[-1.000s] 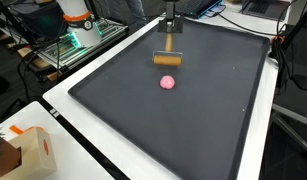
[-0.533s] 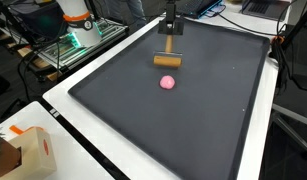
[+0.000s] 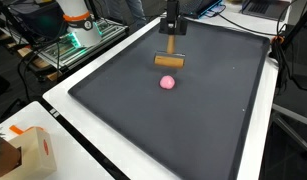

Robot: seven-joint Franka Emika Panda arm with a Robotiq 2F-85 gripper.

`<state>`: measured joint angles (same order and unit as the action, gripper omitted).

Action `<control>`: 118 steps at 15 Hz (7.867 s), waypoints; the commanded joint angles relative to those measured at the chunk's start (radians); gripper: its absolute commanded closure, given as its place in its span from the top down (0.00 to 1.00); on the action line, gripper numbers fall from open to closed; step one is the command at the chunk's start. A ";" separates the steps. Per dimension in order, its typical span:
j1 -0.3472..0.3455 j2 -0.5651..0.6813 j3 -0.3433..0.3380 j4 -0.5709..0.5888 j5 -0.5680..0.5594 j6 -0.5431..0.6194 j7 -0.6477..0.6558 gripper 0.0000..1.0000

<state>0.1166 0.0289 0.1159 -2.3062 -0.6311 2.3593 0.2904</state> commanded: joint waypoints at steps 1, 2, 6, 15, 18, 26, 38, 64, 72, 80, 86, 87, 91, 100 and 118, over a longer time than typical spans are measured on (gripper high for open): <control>-0.024 -0.018 -0.024 0.037 0.111 -0.014 -0.107 0.24; -0.032 -0.019 -0.033 0.055 0.146 -0.018 -0.140 0.24; -0.063 -0.017 -0.062 0.125 0.251 -0.039 -0.250 0.24; -0.125 -0.027 -0.116 0.291 0.435 -0.149 -0.571 0.24; -0.130 -0.030 -0.121 0.324 0.440 -0.192 -0.685 0.24; -0.125 -0.057 -0.116 0.349 0.445 -0.286 -0.979 0.24; -0.129 -0.005 -0.121 0.345 0.483 -0.295 -1.046 0.24; -0.174 0.127 -0.104 0.142 0.629 -0.034 -1.432 0.24; -0.174 0.136 -0.103 0.143 0.611 0.037 -1.430 0.24; -0.177 0.169 -0.112 0.162 0.593 0.079 -1.408 0.24; -0.181 0.185 -0.114 0.184 0.591 0.083 -1.402 0.24; -0.181 0.190 -0.115 0.186 0.587 0.085 -1.399 0.24; -0.183 0.204 -0.120 0.196 0.584 0.103 -1.385 0.24; -0.189 0.237 -0.129 0.226 0.564 0.117 -1.345 0.24; -0.197 0.274 -0.142 0.249 0.503 0.162 -1.253 0.24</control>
<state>-0.0683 0.2328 -0.0086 -2.0728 -0.0691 2.4340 -0.9917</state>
